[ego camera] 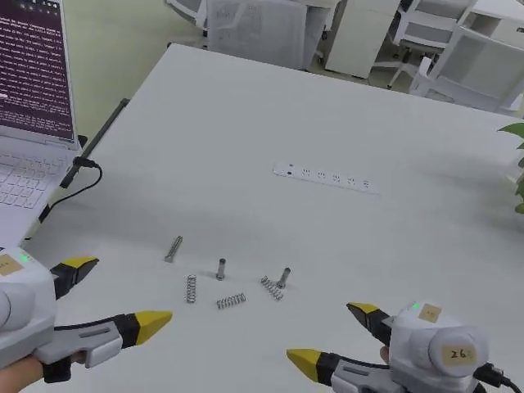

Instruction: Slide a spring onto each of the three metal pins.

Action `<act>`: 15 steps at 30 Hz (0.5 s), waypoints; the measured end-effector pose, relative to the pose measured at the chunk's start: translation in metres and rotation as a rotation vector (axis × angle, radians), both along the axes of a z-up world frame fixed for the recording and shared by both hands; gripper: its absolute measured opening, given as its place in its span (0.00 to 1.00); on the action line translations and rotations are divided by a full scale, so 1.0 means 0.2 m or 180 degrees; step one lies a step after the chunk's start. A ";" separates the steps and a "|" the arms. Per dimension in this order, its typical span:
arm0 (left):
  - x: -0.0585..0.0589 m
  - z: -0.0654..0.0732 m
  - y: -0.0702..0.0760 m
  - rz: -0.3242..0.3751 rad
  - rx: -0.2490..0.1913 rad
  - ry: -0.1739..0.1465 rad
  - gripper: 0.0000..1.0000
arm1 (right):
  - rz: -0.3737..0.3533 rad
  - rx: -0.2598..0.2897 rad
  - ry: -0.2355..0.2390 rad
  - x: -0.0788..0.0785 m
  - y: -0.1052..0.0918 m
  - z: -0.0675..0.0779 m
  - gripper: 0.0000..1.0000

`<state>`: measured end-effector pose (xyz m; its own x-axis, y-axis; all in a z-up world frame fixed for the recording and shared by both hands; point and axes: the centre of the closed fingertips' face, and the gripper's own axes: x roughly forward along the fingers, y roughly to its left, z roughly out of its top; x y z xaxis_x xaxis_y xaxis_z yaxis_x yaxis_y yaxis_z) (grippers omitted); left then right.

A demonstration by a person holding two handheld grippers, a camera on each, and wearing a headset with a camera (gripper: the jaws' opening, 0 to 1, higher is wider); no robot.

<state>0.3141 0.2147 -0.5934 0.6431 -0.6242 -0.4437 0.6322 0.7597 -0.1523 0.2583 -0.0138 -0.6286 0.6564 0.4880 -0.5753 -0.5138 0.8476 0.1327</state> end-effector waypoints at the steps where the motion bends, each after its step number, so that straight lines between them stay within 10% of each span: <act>1: 0.00 0.00 0.00 0.0002 0.0011 -0.0006 0.78 | 0.0001 0.0001 -0.0001 0.00 0.00 0.00 0.74; 15: 0.04 0.01 0.00 -0.0093 0.0044 -0.0044 0.77 | -0.0097 0.0003 -0.0077 0.02 -0.02 0.01 0.73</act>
<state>0.3214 0.2140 -0.5913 0.6308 -0.6366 -0.4436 0.6562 0.7428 -0.1329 0.2619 -0.0177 -0.6263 0.6846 0.4681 -0.5588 -0.4909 0.8627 0.1213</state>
